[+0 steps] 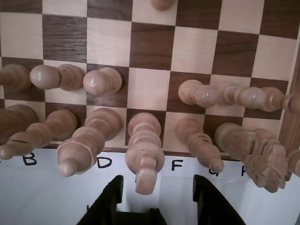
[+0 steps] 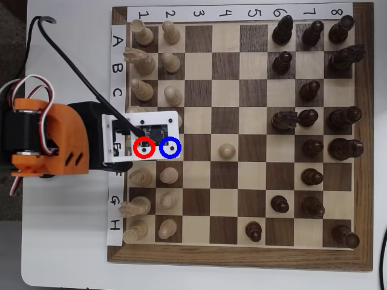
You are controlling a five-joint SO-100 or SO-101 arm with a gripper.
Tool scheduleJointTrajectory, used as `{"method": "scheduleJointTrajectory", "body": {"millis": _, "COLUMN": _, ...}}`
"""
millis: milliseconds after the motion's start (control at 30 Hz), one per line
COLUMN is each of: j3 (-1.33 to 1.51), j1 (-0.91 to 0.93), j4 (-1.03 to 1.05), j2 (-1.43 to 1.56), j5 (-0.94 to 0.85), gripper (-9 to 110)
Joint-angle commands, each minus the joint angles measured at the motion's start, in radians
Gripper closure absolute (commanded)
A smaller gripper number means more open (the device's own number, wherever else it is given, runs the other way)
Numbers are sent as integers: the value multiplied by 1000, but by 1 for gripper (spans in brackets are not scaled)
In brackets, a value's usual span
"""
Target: Move the piece to destination
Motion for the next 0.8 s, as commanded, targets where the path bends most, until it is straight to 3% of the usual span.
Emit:
{"method": "scheduleJointTrajectory", "body": {"millis": 0, "j3": 3, "j1": 8, "j4": 0, "j2": -5, "j5": -9, "gripper": 83}}
{"method": "scheduleJointTrajectory", "body": {"millis": 767, "j3": 80, "j1": -52, "j4": -69, "j2": -9, "j5": -17, "gripper": 83}}
